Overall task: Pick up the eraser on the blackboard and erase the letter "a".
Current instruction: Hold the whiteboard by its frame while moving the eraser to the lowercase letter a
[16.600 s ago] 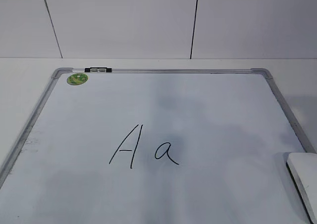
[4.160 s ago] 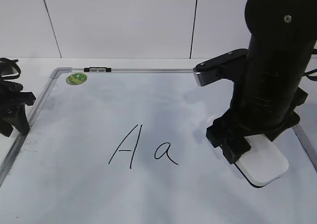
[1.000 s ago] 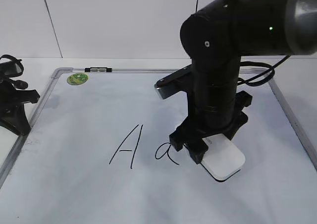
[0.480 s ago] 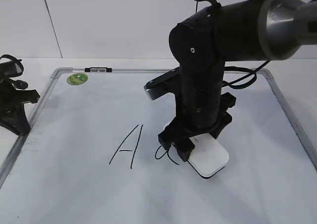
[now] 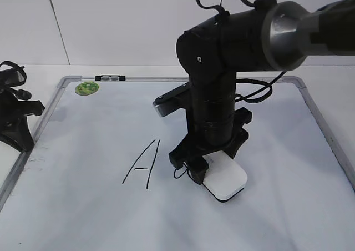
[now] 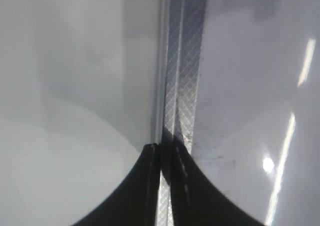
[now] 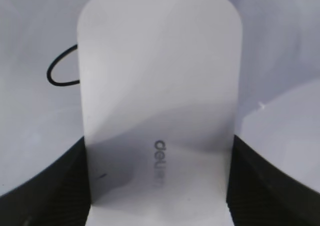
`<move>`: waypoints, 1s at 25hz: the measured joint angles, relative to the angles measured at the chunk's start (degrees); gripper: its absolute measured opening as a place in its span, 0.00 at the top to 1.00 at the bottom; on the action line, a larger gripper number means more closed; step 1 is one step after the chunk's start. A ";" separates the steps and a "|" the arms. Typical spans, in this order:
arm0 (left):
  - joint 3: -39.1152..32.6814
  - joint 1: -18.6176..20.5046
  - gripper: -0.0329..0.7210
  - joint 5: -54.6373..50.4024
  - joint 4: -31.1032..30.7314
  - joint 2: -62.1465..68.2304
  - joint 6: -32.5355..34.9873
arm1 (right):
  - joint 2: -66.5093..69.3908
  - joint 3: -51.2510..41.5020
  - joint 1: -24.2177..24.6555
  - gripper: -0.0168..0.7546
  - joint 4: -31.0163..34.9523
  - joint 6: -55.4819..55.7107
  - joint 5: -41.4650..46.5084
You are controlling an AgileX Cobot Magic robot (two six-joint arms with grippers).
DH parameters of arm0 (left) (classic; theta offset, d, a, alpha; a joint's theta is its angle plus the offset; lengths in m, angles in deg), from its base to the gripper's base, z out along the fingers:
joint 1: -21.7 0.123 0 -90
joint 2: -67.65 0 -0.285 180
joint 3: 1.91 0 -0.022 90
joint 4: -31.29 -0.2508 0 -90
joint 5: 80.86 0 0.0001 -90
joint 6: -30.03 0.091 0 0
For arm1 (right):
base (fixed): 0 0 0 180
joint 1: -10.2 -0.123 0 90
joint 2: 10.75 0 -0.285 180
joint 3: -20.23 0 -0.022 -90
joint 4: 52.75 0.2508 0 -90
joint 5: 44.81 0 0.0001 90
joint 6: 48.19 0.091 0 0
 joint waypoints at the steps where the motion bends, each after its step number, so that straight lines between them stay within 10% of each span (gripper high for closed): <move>1: 0.00 0.00 0.92 0.00 0.00 0.00 0.00 | 0.10 0.09 0.00 0.25 0.10 -0.11 0.10; 25: 0.00 0.00 0.92 0.00 0.00 0.00 0.00 | 2.93 3.16 4.65 0.25 2.17 -1.57 1.74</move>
